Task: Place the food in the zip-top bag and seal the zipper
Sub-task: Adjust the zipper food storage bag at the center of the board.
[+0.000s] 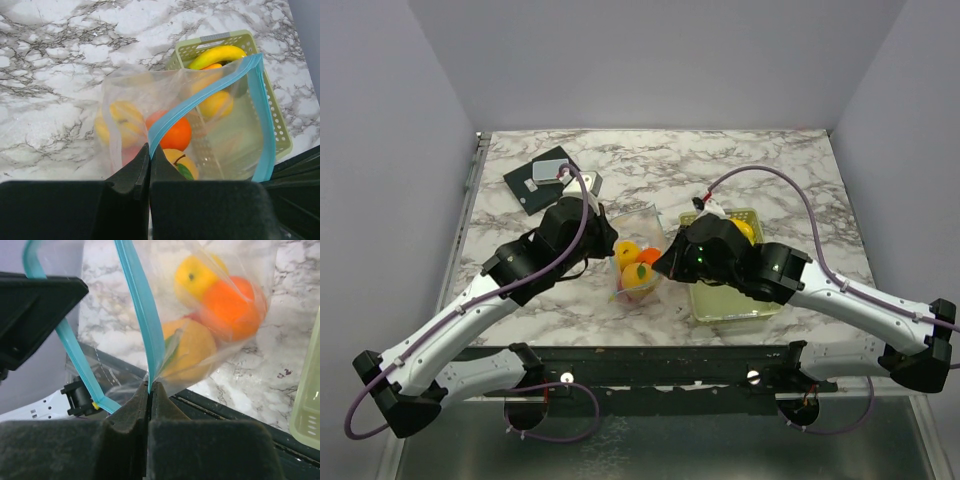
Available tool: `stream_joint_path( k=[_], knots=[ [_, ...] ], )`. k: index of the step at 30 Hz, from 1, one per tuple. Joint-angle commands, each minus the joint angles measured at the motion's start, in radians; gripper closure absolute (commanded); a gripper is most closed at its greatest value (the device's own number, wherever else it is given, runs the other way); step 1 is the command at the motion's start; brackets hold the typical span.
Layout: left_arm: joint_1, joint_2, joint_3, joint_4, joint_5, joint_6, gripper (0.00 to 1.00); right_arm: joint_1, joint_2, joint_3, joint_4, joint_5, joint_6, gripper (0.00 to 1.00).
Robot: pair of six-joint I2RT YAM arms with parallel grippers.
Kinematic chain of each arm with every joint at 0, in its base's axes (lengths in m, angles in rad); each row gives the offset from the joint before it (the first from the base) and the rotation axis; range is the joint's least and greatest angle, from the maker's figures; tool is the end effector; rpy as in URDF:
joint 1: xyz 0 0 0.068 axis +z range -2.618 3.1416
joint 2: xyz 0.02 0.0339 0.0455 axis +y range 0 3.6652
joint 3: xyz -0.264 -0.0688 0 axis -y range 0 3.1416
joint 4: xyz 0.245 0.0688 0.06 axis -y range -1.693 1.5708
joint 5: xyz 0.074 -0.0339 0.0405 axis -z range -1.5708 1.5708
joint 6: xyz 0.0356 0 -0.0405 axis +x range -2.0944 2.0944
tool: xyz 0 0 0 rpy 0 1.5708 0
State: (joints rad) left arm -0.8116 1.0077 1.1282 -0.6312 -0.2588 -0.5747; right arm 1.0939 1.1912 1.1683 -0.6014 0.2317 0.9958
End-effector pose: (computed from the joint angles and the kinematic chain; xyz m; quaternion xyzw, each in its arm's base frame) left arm 0.1509 -0.1458 0.3728 0.0363 0.8573 -0.2347 0.4568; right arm 0.1251 0.2243 0.3496 0.0093 0.8856 0.3399 0.3163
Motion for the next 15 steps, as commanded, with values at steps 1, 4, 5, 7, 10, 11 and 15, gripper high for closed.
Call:
stream_joint_path(
  k=[1,4,5,7,10,11,15],
  knots=[
    [0.003,-0.039,-0.018,-0.022,0.02,0.036,1.0,0.008,0.002,0.088,-0.103,0.125,-0.055,0.99],
    [0.003,-0.038,-0.004,-0.048,0.042,0.052,1.0,0.007,0.024,0.148,-0.144,0.16,-0.083,0.99],
    [0.003,-0.034,0.003,-0.059,0.044,0.057,1.0,0.006,0.034,0.17,-0.155,0.165,-0.093,0.99],
    [0.003,-0.022,0.022,-0.084,0.044,0.068,1.0,0.006,0.052,0.211,-0.171,0.174,-0.118,0.99],
    [0.003,-0.008,0.051,-0.105,0.057,0.082,1.0,0.002,0.087,0.276,-0.209,0.192,-0.149,0.99],
    [0.003,-0.004,0.059,-0.113,0.059,0.087,1.0,-0.003,0.097,0.291,-0.217,0.189,-0.157,0.99],
    [0.004,0.016,0.051,-0.119,0.056,0.088,1.0,-0.044,0.106,0.269,-0.179,0.151,-0.176,0.99]
  ],
)
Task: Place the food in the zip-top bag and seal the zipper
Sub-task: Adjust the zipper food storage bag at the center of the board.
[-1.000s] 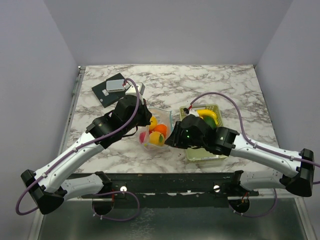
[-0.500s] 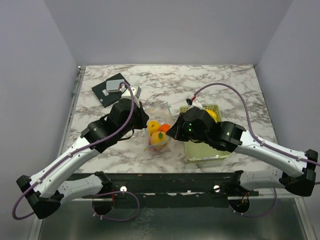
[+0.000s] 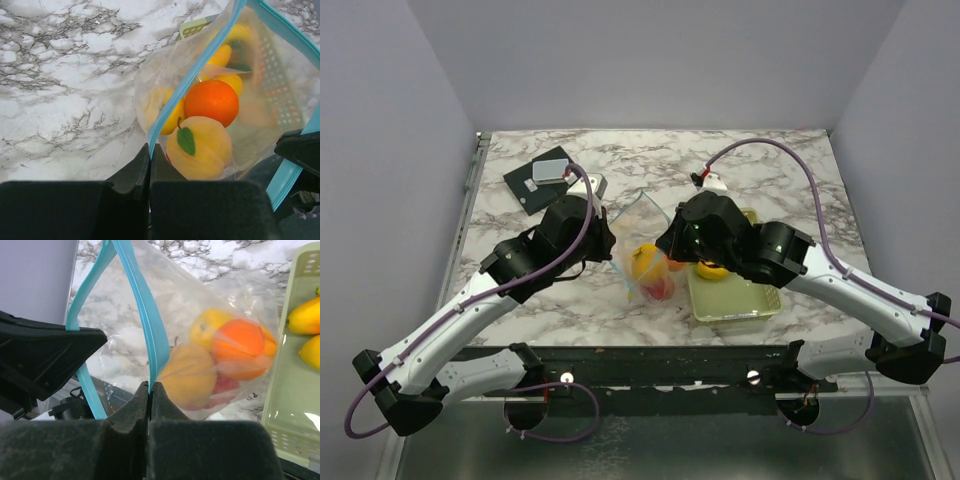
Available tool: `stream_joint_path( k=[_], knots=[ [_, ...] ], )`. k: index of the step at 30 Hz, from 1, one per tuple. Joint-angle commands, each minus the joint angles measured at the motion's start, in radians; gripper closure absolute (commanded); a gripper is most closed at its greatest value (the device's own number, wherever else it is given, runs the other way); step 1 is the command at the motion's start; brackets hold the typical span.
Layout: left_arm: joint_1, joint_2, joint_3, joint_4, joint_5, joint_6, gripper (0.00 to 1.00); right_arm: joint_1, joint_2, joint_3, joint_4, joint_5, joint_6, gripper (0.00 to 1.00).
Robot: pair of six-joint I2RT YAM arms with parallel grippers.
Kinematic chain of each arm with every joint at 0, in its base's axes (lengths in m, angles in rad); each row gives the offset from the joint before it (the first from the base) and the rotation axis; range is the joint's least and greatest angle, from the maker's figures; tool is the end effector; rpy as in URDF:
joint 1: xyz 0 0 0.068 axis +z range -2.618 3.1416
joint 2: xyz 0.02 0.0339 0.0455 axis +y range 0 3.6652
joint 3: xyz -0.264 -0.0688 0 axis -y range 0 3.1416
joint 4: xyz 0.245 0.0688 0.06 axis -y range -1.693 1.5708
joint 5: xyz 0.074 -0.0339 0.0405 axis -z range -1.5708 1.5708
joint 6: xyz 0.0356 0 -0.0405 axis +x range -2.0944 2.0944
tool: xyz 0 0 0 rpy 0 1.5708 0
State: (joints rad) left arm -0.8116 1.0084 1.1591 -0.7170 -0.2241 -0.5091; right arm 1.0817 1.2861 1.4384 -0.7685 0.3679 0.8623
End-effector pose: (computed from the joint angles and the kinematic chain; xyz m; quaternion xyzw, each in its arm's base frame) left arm 0.1463 -0.1427 0.3746 0.0780 0.8692 -0.2160 0.4379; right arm 0.1365 0.2292 0.4014 -0.0121 0.8772 0.2815 0.3888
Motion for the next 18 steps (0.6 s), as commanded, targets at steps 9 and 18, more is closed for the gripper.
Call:
stream_joint_path(
  k=[9,18],
  knots=[
    [0.005,0.127,-0.194,0.102,-0.002,-0.003,1.0,-0.191,0.042,-0.278,0.177,-0.184,-0.026,0.99],
    [0.006,0.076,0.045,0.009,0.052,0.029,1.0,-0.192,-0.025,-0.068,0.066,-0.14,-0.097,0.99]
  ],
)
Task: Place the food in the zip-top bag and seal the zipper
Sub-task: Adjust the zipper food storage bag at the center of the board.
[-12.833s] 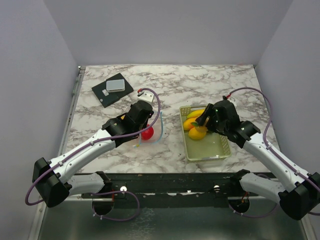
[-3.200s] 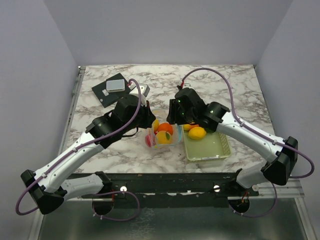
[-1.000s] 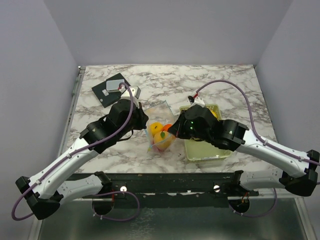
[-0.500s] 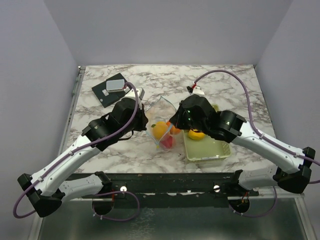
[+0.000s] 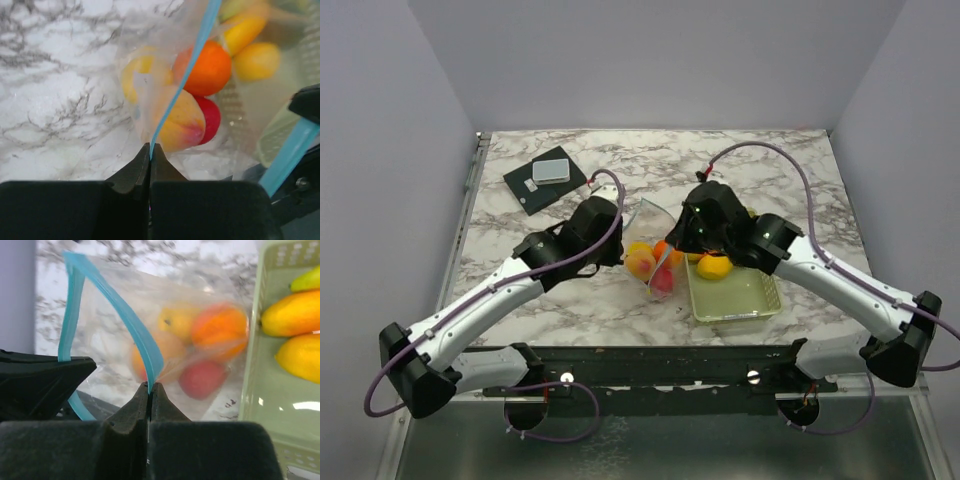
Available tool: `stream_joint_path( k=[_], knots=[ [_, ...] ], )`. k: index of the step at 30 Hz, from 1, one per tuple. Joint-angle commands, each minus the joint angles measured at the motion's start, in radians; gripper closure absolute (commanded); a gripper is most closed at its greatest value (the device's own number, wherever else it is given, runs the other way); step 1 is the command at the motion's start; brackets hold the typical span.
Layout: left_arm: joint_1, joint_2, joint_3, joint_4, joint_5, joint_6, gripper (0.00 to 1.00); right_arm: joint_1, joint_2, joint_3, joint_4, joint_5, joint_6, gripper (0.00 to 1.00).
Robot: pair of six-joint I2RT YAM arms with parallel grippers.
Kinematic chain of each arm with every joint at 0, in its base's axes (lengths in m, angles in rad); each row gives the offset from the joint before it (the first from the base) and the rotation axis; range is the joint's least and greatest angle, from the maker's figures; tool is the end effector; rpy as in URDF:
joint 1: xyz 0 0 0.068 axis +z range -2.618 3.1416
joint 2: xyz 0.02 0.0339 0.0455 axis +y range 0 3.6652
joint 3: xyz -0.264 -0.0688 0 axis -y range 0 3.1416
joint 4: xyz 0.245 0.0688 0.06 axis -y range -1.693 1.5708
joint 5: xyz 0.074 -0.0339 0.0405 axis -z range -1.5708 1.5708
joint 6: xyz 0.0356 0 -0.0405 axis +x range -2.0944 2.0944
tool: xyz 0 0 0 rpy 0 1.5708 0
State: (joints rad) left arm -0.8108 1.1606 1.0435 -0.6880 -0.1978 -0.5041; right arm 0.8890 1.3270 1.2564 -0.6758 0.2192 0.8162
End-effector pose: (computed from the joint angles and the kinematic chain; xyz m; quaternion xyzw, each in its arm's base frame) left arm 0.1708 -0.1695 0.3081 0.1045 0.9179 -0.1547 0.3502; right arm 0.1854 0.2162 0.3384 0.0106 0.9117 0.2339 0.3375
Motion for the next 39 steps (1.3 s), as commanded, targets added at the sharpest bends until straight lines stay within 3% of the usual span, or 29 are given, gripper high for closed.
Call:
stream_joint_path(
  k=[1,5,13,26,39],
  knots=[
    [0.004,-0.08,0.183,-0.028,0.026,0.026,1.0,0.001,-0.069,0.127,-0.032,0.009,-0.058,0.99],
    [0.004,-0.067,0.174,-0.028,-0.012,0.028,1.0,0.001,-0.058,0.106,-0.017,0.018,-0.061,0.99],
    [0.008,0.054,-0.056,0.103,0.02,0.002,1.0,-0.013,0.029,-0.05,0.066,-0.025,-0.029,0.99],
    [0.01,-0.033,0.128,0.014,-0.011,0.056,1.0,-0.013,-0.026,0.046,0.029,0.003,-0.058,0.99],
    [0.011,-0.036,0.08,0.014,-0.038,0.05,1.0,-0.013,-0.008,-0.002,0.061,-0.007,-0.049,0.99]
  ],
)
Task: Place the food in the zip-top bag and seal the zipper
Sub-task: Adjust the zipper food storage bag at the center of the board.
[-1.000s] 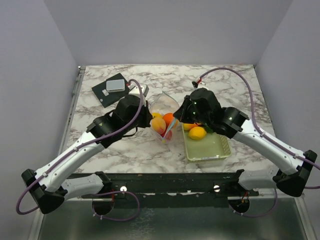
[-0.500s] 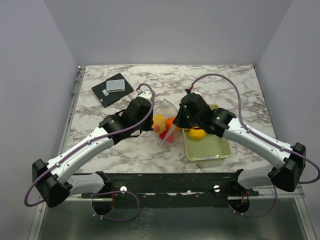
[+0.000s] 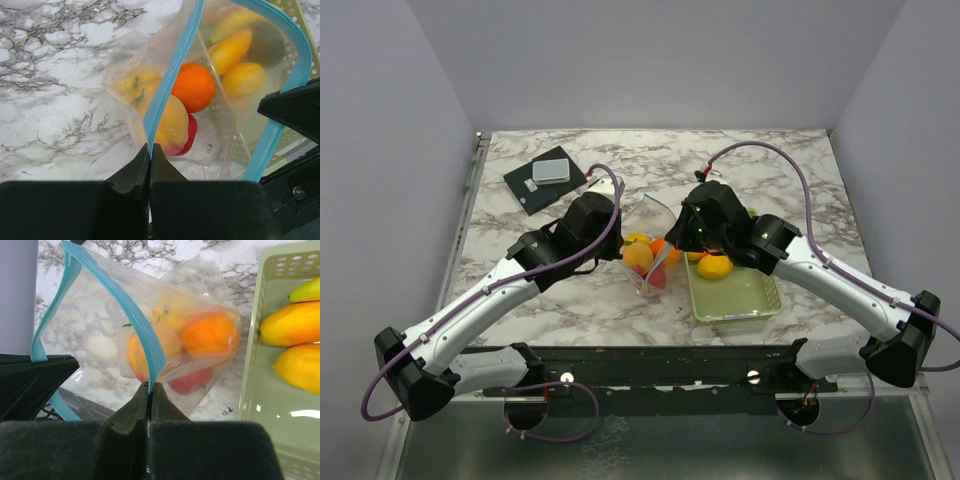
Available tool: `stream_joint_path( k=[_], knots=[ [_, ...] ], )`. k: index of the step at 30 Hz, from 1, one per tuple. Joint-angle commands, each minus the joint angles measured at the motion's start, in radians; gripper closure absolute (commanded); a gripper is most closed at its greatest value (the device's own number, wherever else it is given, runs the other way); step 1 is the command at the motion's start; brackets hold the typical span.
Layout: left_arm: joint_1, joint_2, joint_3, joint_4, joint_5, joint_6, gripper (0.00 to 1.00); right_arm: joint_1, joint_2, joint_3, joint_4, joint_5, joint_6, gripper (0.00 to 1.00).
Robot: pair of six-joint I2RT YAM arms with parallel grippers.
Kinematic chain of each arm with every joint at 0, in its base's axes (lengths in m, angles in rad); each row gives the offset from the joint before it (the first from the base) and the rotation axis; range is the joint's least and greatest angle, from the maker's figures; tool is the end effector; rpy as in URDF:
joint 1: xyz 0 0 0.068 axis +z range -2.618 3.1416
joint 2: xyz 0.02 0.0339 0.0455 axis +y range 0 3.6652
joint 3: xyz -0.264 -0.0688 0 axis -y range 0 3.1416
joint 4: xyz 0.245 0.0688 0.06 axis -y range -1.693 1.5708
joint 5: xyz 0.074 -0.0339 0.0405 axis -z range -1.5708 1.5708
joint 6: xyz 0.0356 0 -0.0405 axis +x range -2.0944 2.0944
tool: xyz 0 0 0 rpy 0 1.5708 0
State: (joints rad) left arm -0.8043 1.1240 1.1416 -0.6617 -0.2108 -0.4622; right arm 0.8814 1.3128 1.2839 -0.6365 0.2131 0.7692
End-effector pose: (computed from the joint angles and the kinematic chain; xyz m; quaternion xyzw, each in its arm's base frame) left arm 0.1696 -0.1654 0.3505 0.1051 0.8846 -0.1872 0.4140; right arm 0.1870 0.2150 0.3545 -0.0037 0.8954 0.2547 0.3653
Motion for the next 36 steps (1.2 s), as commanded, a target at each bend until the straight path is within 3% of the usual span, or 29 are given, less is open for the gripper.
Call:
stream_joint_path(
  k=[1,10,13,19,28,36],
  knots=[
    [0.004,-0.002,-0.019,-0.009,-0.027,0.008,1.0,-0.005,0.005,-0.034,0.024,-0.002,-0.001,0.99],
    [0.004,0.011,-0.013,0.008,-0.031,0.036,1.0,-0.005,-0.016,-0.033,0.021,0.007,-0.004,0.81],
    [0.004,0.018,-0.027,0.023,-0.026,0.037,1.0,-0.005,-0.021,-0.022,0.004,0.013,-0.008,0.66],
    [0.004,0.04,-0.014,0.025,-0.027,0.061,1.0,-0.005,-0.07,0.004,-0.057,0.068,-0.022,0.51],
    [0.004,0.07,0.023,0.025,-0.015,0.085,1.0,-0.007,-0.13,0.051,-0.228,0.276,-0.054,0.41],
    [0.004,0.052,0.003,0.047,-0.013,0.123,1.0,-0.048,-0.13,-0.031,-0.283,0.36,-0.048,0.34]
  ],
)
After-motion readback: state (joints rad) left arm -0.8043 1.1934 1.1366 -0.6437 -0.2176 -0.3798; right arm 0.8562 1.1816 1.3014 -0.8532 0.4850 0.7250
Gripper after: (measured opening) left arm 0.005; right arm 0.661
